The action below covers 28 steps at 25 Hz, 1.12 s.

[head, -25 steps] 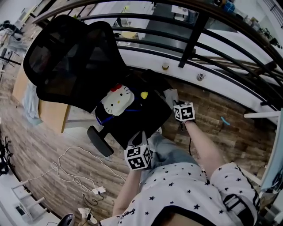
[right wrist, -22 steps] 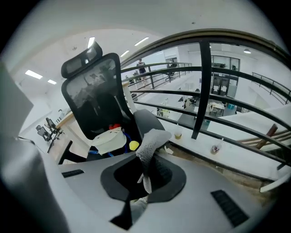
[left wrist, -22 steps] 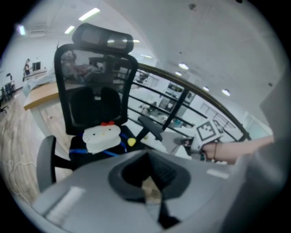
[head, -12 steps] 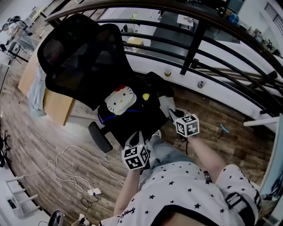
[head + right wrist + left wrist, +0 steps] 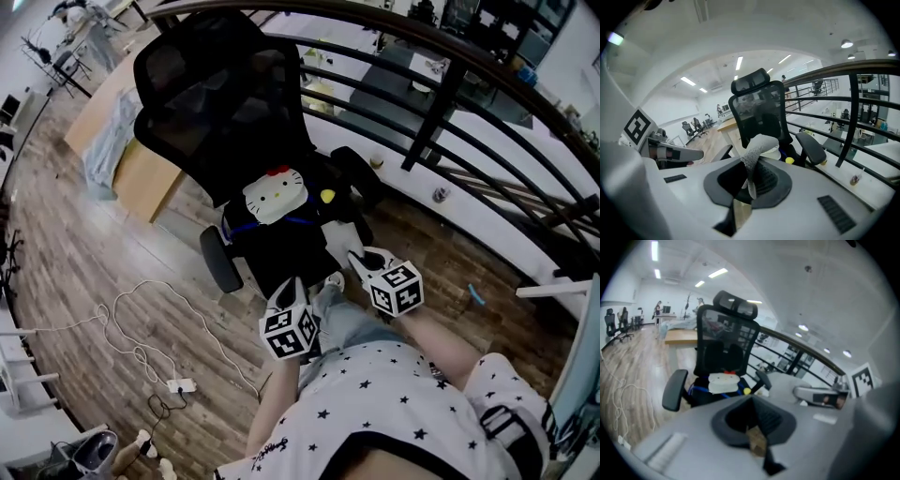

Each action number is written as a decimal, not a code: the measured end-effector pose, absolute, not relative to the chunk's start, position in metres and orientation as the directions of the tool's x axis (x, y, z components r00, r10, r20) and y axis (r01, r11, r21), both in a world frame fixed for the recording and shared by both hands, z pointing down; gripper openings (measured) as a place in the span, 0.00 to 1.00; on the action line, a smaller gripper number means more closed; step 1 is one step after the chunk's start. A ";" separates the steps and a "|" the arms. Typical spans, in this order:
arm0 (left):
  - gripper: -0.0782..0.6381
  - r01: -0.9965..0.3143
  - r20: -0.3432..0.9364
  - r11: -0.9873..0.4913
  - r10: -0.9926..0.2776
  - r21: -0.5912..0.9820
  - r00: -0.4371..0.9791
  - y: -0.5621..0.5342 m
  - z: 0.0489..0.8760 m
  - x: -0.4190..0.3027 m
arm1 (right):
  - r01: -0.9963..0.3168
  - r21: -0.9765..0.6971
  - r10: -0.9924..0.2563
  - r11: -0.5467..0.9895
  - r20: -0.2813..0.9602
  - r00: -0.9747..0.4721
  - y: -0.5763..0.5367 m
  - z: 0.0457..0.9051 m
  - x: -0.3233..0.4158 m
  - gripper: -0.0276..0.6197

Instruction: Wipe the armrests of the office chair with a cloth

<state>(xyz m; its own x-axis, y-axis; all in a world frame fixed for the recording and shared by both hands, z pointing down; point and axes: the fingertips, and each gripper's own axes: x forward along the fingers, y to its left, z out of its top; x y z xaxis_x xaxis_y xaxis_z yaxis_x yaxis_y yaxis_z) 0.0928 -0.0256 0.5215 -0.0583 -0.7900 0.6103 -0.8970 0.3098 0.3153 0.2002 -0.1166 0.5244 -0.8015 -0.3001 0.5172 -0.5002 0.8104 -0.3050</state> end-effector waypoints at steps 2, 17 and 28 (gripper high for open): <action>0.12 -0.888 0.602 0.332 -0.794 0.318 -0.082 -0.014 0.519 0.090 | -0.467 -0.300 -0.271 0.832 0.514 -0.814 -0.103 0.522 0.194 0.09; 0.12 -0.805 0.581 0.500 -0.774 0.317 -0.252 0.093 0.515 0.081 | -0.280 -0.291 -0.140 0.915 0.421 -0.896 -0.021 0.490 0.173 0.09; 0.12 -0.790 0.566 0.516 -0.779 0.331 -0.272 0.126 0.519 0.105 | -0.209 -0.299 -0.078 0.931 0.397 -0.914 0.023 0.485 0.188 0.09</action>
